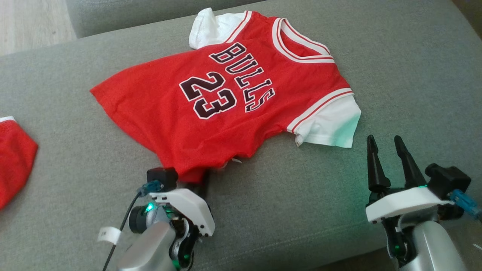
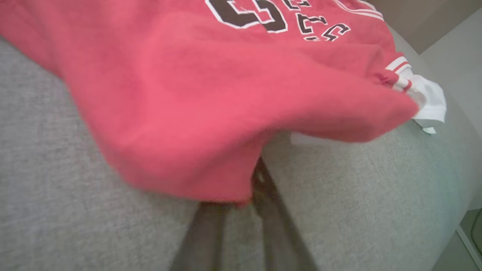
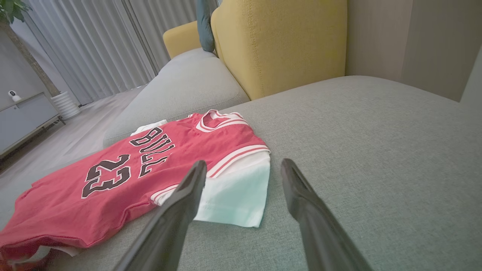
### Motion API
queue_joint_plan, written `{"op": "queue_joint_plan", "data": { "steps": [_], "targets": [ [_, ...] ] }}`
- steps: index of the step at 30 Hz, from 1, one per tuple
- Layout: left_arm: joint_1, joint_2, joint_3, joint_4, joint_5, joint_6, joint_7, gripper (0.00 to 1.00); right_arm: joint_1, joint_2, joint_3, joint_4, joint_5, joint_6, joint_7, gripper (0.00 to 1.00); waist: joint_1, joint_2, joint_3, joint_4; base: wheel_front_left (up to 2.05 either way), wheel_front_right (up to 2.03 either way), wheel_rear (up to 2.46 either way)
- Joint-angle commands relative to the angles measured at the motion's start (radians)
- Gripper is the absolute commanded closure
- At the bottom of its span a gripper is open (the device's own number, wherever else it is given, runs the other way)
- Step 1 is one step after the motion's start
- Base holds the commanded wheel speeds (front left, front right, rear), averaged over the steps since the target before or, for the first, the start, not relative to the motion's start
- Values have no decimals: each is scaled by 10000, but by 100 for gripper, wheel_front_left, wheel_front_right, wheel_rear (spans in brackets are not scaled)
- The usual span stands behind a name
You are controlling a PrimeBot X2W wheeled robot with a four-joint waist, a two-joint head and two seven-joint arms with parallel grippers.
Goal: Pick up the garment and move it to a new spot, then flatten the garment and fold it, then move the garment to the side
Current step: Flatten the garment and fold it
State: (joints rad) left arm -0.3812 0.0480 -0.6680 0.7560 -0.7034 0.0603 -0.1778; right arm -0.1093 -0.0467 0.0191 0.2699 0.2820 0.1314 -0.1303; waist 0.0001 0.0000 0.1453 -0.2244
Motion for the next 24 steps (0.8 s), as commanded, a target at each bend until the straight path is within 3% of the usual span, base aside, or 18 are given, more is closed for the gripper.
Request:
{"op": "queue_joint_plan", "data": {
  "steps": [1,13,24],
  "targets": [
    [-156,22,61,14,-99,-74,-41,100,-130,-35,146,-313,50,-7,-60,0,-1,0,-33,38,0,0,0],
    [56,85,-468,56,-18,119,-641,100,-170,-35,-365,731,-219,-7,-155,0,-1,0,-817,1028,0,0,0],
    [248,1041,-54,-1307,543,624,-818,100,-608,-35,-1547,2347,-977,-7,-366,0,-1,0,-1069,1933,0,0,0]
  ]
}}
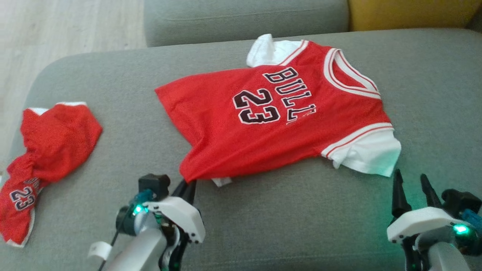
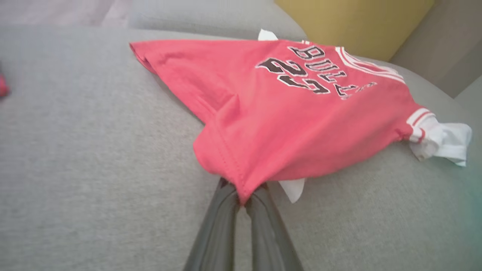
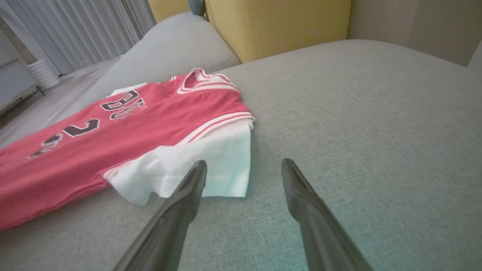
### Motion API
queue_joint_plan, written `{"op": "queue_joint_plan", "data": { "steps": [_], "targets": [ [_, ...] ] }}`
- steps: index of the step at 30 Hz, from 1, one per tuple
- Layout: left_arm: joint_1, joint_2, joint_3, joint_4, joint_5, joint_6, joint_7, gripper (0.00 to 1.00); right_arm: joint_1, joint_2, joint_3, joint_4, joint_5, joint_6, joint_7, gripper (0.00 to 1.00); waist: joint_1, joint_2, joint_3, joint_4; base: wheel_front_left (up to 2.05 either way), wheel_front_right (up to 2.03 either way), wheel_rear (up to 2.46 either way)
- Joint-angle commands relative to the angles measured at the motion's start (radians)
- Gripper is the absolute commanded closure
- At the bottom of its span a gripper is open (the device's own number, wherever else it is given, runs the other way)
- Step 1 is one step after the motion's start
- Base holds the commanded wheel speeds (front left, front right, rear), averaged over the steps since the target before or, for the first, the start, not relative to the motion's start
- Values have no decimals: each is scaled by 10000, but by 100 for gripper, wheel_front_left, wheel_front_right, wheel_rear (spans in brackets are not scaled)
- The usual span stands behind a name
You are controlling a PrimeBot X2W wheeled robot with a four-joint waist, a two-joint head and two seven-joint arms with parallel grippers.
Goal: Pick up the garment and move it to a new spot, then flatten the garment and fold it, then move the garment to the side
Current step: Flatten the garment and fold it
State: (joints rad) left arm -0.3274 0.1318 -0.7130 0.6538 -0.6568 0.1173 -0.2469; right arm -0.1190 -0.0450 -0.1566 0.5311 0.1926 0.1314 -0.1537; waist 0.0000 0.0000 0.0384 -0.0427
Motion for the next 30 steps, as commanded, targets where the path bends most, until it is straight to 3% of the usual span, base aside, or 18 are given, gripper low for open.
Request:
{"op": "queue_joint_plan", "data": {
  "steps": [1,7,18,29,30],
  "targets": [
    [-282,305,439,-500,153,110,-132,100,-607,-52,74,-57,-163,-7,-162,0,0,0,28,176,0,0,0],
    [-27,753,729,-1802,391,346,-144,100,-1584,-52,-49,1564,-255,-7,-405,0,0,0,320,347,0,0,0],
    [261,809,828,-2480,391,462,-147,100,-2829,-52,166,4345,-129,-7,-818,0,0,0,484,366,0,0,0],
    [285,894,884,-2542,356,487,-147,100,-3644,-52,509,5322,-173,-7,-1074,0,0,0,495,322,0,0,0],
    [282,900,890,-2546,350,495,-147,100,-3640,-52,507,5275,-203,-7,-1075,64,0,0,486,316,0,0,0]
  ]
}}
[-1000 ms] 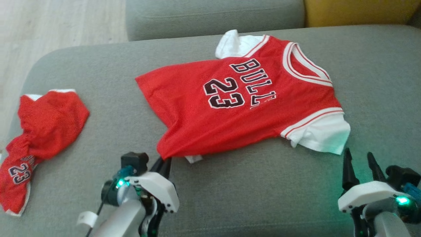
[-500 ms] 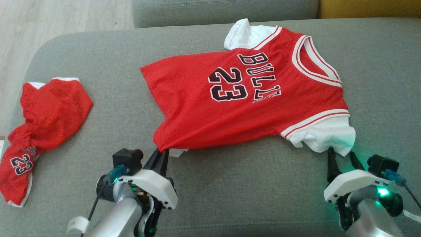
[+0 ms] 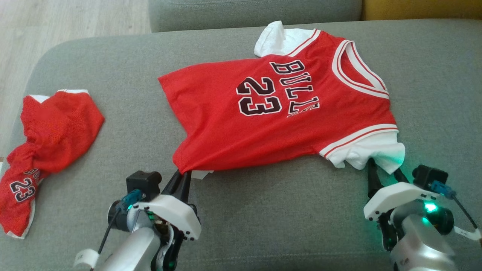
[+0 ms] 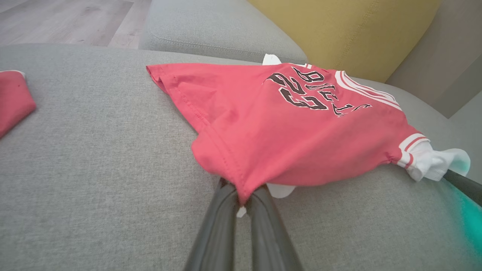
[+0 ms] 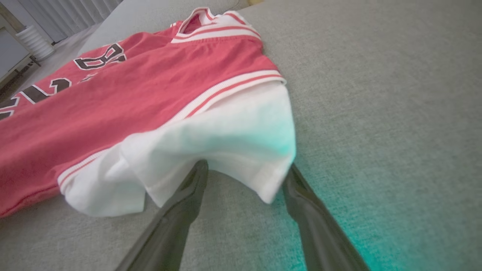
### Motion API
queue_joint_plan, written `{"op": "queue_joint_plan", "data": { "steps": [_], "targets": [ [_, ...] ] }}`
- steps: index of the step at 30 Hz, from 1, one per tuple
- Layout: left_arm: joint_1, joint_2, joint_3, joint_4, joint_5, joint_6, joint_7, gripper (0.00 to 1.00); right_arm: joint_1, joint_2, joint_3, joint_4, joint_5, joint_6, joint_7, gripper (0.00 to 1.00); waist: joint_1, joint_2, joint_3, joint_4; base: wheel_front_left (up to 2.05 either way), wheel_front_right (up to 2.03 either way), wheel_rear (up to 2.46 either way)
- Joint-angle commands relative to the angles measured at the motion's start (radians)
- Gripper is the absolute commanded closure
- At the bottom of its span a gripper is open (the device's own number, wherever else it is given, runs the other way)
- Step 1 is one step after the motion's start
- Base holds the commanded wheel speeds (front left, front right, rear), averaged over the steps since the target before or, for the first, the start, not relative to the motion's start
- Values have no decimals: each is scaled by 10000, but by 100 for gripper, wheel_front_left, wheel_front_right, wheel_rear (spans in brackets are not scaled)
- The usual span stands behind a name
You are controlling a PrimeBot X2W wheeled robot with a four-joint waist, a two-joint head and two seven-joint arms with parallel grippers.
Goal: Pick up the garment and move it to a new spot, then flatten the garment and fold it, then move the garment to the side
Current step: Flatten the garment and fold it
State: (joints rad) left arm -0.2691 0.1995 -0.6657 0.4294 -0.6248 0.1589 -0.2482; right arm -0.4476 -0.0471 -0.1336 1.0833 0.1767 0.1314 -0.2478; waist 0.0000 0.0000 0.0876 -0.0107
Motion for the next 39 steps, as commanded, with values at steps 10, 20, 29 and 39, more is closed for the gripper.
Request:
{"op": "queue_joint_plan", "data": {
  "steps": [10,20,29,39],
  "targets": [
    [-424,440,737,-563,119,266,-135,100,146,-31,1301,-3157,467,-7,-138,100,0,0,-574,-264,0,0,0],
    [-2580,1309,1273,-2067,779,379,138,100,-1280,-31,1954,-7995,317,-7,1184,100,0,0,-1349,-717,0,0,0],
    [-3869,2131,1704,-3714,1128,658,932,100,-2252,-31,1437,-10535,-160,-7,2889,100,0,0,-2045,-748,0,0,0],
    [-3846,3159,1973,-5323,973,776,2234,100,-1981,-31,770,-12461,-368,-7,4684,100,0,0,-1896,-777,0,0,0]
  ]
}}
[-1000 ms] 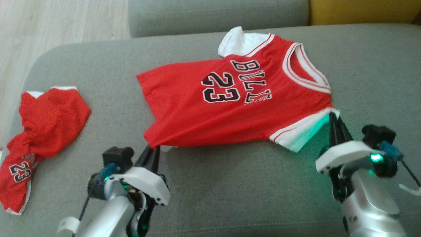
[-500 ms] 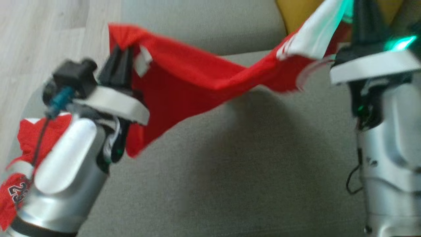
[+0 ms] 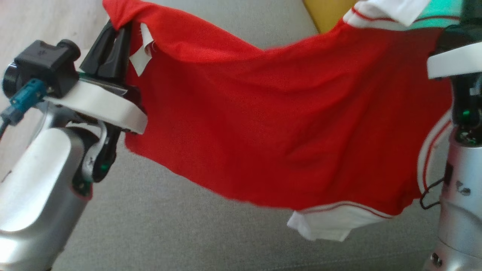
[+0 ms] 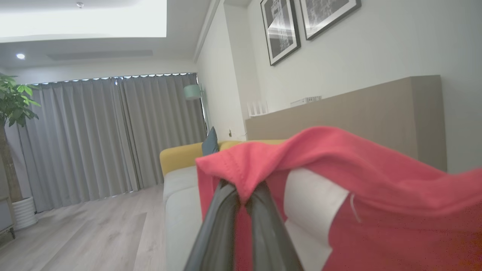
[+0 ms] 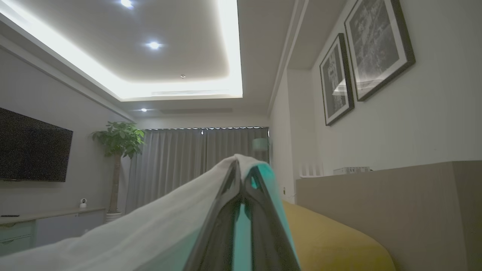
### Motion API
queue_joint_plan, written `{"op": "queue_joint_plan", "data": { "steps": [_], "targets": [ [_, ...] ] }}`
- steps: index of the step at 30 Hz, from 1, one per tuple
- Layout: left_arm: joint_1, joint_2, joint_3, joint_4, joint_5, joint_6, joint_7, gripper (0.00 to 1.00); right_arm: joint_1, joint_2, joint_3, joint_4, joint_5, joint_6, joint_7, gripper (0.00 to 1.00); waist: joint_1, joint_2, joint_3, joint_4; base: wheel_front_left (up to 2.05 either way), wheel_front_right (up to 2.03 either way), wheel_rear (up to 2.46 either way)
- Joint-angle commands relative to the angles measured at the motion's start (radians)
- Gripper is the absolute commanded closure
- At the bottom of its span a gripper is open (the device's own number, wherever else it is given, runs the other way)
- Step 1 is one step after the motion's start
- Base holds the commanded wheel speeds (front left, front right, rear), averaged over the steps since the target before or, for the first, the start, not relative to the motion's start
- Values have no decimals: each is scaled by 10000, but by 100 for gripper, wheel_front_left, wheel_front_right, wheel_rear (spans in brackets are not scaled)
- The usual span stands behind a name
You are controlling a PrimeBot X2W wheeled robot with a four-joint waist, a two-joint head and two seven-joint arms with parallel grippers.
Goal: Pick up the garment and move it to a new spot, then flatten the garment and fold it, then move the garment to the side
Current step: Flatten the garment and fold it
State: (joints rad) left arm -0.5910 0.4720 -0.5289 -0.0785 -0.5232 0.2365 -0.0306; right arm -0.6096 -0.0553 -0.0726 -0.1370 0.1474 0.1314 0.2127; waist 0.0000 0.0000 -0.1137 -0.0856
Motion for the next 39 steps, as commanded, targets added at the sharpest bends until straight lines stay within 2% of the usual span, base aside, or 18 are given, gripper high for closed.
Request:
{"op": "queue_joint_plan", "data": {
  "steps": [1,4,10,11,14,18,23,27,30,39],
  "targets": [
    [-704,508,604,-250,-95,-81,190,100,-480,51,81,-198,-99,-7,145,100,0,0,231,-49,0,0,0],
    [-1079,647,612,-30,-363,-431,575,100,-1106,51,4,371,-203,-7,219,100,0,0,714,-141,0,0,0],
    [-2796,450,617,1494,-846,-1367,1023,100,-3796,51,-35,3028,-1001,-7,-346,100,0,0,2324,-196,0,0,0],
    [-2796,450,617,1494,-846,-1367,1023,100,-3796,51,-35,3028,-1001,-7,-346,100,0,0,2324,-196,0,0,0],
    [-4187,35,736,2962,-1022,-1750,964,100,-5705,51,-301,4876,-1251,-7,-1138,100,0,0,3153,-137,0,0,0],
    [-6180,-624,1006,5007,-1131,-2056,448,100,-8116,51,-563,6963,-2261,-7,-2740,100,0,0,4044,-69,0,0,0],
    [-7727,-1263,1179,7013,-1072,-2362,-743,100,-9740,51,-1102,9009,-2471,-7,-4368,100,0,0,4506,-119,0,0,0],
    [-7928,-1606,1054,8261,-1061,-2752,-1424,100,-9822,51,-1011,10099,-1997,-7,-4702,100,0,0,4740,-228,0,0,0],
    [-7766,-1751,944,8965,-1066,-3019,-1769,100,-9457,51,-801,10467,-1521,-7,-4736,100,0,0,4972,-278,0,0,0],
    [-6158,-1862,651,10061,-900,-3497,-2288,100,-6650,51,82,10846,61,-7,-4743,100,0,0,4957,-286,0,0,0]
  ]
}}
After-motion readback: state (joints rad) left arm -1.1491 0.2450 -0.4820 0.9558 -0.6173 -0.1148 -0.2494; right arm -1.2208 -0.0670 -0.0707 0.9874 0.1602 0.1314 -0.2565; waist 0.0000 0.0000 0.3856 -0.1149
